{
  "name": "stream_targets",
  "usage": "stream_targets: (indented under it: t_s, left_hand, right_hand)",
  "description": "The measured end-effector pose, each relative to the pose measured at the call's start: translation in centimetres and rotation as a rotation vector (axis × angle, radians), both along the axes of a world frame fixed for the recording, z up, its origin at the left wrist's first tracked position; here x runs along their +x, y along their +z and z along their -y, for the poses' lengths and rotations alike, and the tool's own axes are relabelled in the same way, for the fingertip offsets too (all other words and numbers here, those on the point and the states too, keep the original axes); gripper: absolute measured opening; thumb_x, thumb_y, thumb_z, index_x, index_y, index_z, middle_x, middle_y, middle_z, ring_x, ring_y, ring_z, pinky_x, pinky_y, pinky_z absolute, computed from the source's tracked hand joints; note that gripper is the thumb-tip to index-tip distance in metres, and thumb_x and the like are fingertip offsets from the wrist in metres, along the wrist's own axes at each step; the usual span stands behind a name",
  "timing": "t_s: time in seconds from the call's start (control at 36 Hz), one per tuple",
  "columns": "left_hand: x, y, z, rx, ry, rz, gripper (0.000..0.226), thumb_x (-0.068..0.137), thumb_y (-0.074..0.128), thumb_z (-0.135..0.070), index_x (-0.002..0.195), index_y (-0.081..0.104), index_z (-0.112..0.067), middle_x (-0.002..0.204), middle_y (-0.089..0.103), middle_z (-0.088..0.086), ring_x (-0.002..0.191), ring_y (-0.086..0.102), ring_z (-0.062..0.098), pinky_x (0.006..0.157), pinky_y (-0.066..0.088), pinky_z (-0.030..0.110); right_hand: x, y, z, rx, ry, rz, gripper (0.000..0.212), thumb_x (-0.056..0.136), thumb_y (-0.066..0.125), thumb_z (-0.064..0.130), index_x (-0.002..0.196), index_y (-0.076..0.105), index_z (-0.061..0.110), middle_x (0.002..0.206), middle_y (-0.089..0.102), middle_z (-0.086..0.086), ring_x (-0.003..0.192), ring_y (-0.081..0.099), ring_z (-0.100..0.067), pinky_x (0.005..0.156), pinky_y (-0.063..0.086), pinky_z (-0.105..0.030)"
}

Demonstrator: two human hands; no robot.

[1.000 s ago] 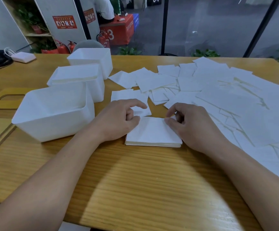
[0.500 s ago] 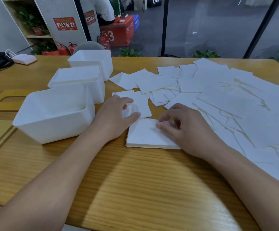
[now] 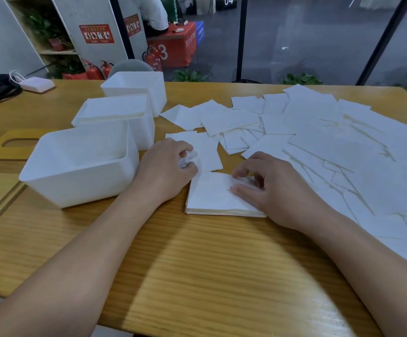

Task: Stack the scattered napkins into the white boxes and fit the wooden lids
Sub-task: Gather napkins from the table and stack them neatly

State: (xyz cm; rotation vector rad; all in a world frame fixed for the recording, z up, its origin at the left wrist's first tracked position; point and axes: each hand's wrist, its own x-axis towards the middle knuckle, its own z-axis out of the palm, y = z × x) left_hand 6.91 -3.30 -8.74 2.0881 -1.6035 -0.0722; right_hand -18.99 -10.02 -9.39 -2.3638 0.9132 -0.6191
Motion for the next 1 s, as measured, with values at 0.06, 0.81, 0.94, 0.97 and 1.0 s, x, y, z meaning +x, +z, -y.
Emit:
stream_targets:
  t_s: [0.06,0.81,0.94,0.97,1.0]
  left_hand:
    - [-0.1,0.0,0.0,-0.006,-0.007,0.014,0.040,0.096,0.070,-0.033,0.135,0.070,-0.026,0.114,0.066,-0.010,0.105,0.061,0.013,0.090,0.053,0.037]
    - [-1.7,0.9,-0.9,-0.159,-0.504,-0.362,0.020,0.105,0.071,-0.016,0.120,0.077,-0.029,0.123,0.076,-0.015,0.125,0.064,0.021,0.105,0.051,0.040]
    - [-2.0,1.3,-1.5,-0.080,-0.513,-0.296,0.041,0.094,0.084,-0.027,0.130,0.070,-0.039,0.133,0.068,-0.019,0.136,0.055,0.013,0.112,0.044,0.033]
    - [-2.2,1.3,-1.5,-0.082,-0.506,-0.280,0.038,0.092,0.086,-0.033,0.127,0.072,-0.040,0.130,0.069,-0.021,0.135,0.055,0.012,0.111,0.044,0.030]
    - [-2.3,1.2,-1.4,-0.099,-0.506,-0.262,0.031,0.092,0.086,-0.037,0.122,0.075,-0.039,0.125,0.071,-0.021,0.132,0.056,0.013,0.109,0.044,0.029]
  right_hand:
    - [0.0,0.0,0.0,-0.008,0.001,-0.001,0.012,0.095,0.076,0.047,0.103,0.072,0.040,0.107,0.061,0.020,0.091,0.058,-0.001,0.070,0.040,-0.019]
    - [0.0,0.5,0.7,-0.242,-0.234,0.139,0.007,0.095,0.081,0.027,0.101,0.082,0.030,0.113,0.054,0.013,0.109,0.045,-0.011,0.086,0.041,-0.024]
    - [0.0,0.5,0.8,-0.310,-0.227,0.116,0.004,0.094,0.081,0.030,0.098,0.081,0.031,0.115,0.059,0.015,0.113,0.043,-0.013,0.100,0.033,-0.035]
    - [0.1,0.4,0.7,-0.312,-0.221,0.115,0.003,0.094,0.082,0.030,0.097,0.081,0.031,0.115,0.060,0.016,0.114,0.043,-0.013,0.100,0.031,-0.034]
    - [0.2,0.4,0.7,-0.311,-0.214,0.117,0.003,0.094,0.081,0.030,0.097,0.081,0.031,0.114,0.062,0.016,0.115,0.044,-0.013,0.100,0.029,-0.033]
